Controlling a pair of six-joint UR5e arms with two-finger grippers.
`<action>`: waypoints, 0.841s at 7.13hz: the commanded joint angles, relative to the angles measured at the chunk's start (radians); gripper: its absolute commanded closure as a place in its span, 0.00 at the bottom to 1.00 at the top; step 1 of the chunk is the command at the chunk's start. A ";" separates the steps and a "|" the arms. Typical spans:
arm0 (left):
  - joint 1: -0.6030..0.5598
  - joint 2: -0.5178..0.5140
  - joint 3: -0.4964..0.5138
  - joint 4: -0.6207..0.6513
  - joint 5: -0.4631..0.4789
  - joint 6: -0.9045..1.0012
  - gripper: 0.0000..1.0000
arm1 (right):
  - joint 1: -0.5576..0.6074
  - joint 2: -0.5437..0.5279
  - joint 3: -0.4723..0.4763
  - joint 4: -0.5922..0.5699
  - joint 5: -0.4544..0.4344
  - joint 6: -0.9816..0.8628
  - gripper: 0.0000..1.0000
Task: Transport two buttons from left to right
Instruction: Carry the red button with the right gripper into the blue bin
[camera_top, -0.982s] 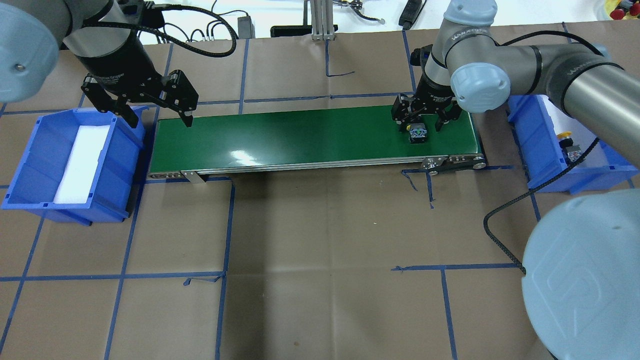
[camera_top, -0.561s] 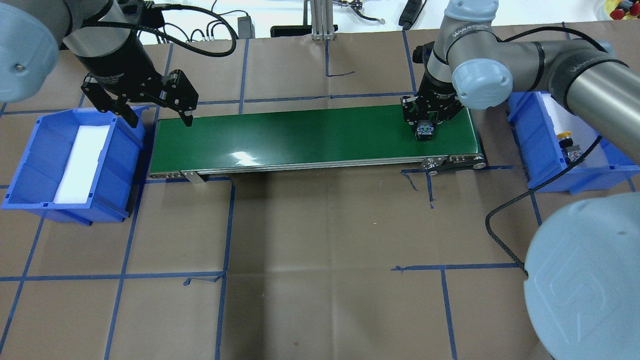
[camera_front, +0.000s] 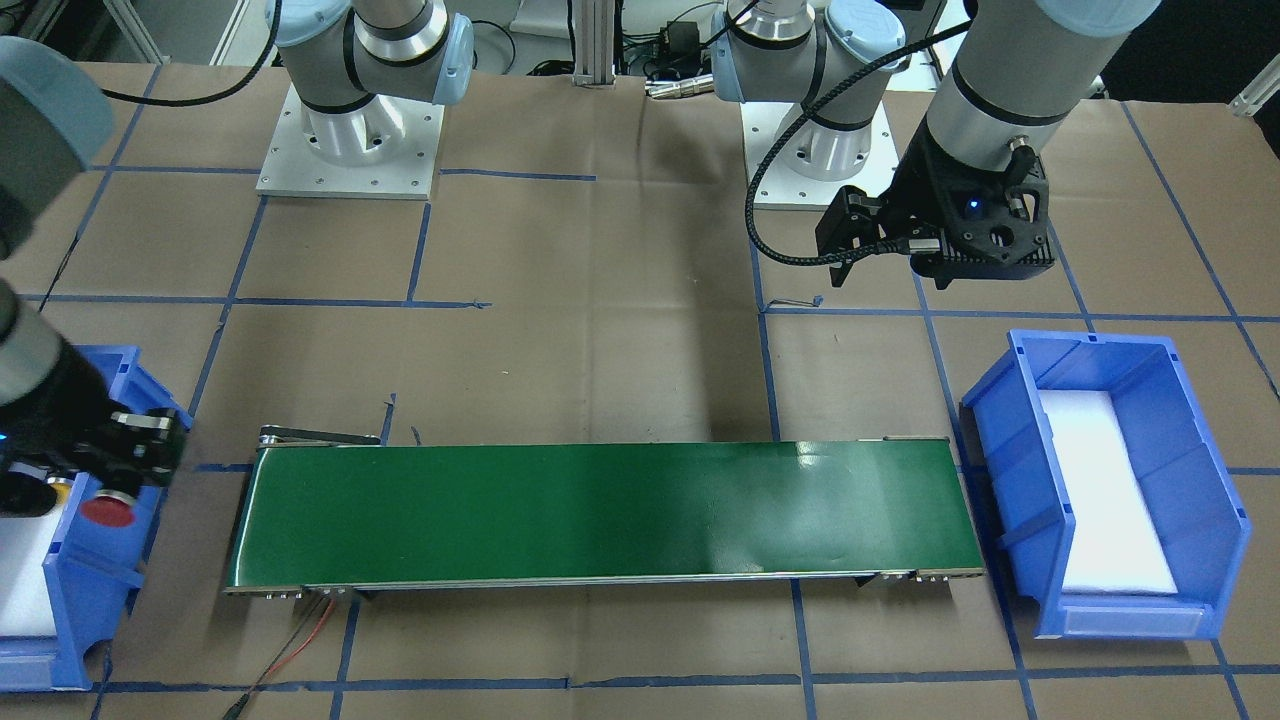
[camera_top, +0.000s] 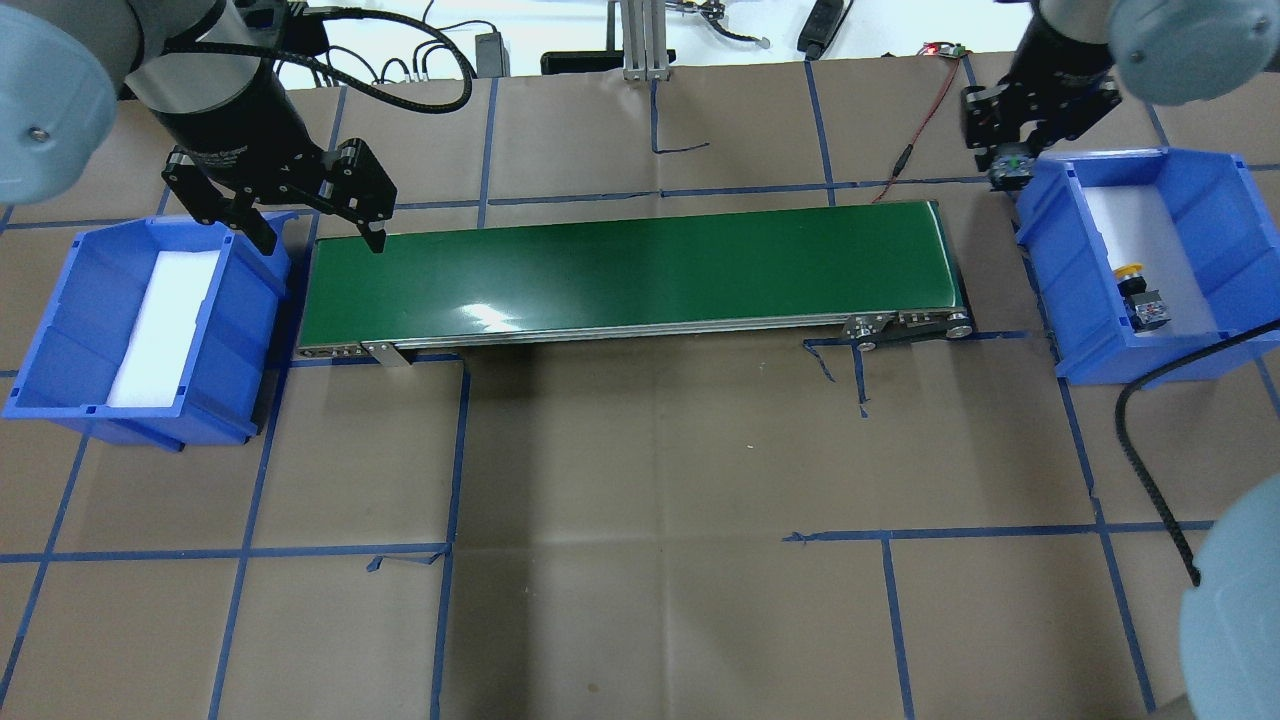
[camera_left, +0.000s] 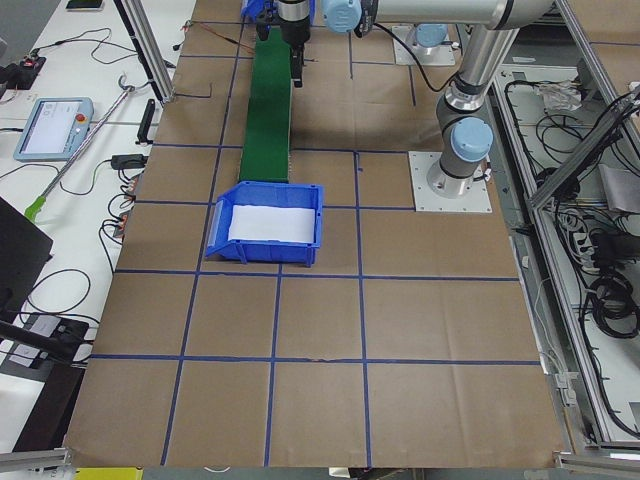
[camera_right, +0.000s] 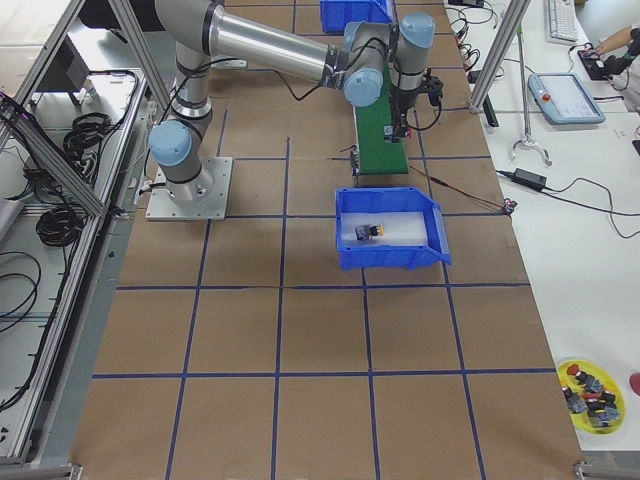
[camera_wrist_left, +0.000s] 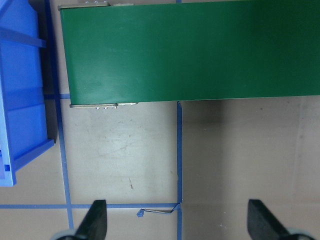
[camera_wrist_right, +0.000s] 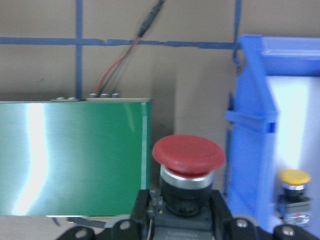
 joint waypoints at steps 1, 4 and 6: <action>0.000 -0.001 -0.001 0.000 0.000 0.000 0.00 | -0.220 0.017 -0.038 -0.019 0.010 -0.352 0.95; 0.000 -0.003 -0.001 0.000 0.002 0.000 0.00 | -0.241 0.173 -0.029 -0.219 0.014 -0.419 0.95; 0.000 -0.002 0.000 0.000 0.000 0.000 0.00 | -0.240 0.247 -0.029 -0.222 0.017 -0.412 0.95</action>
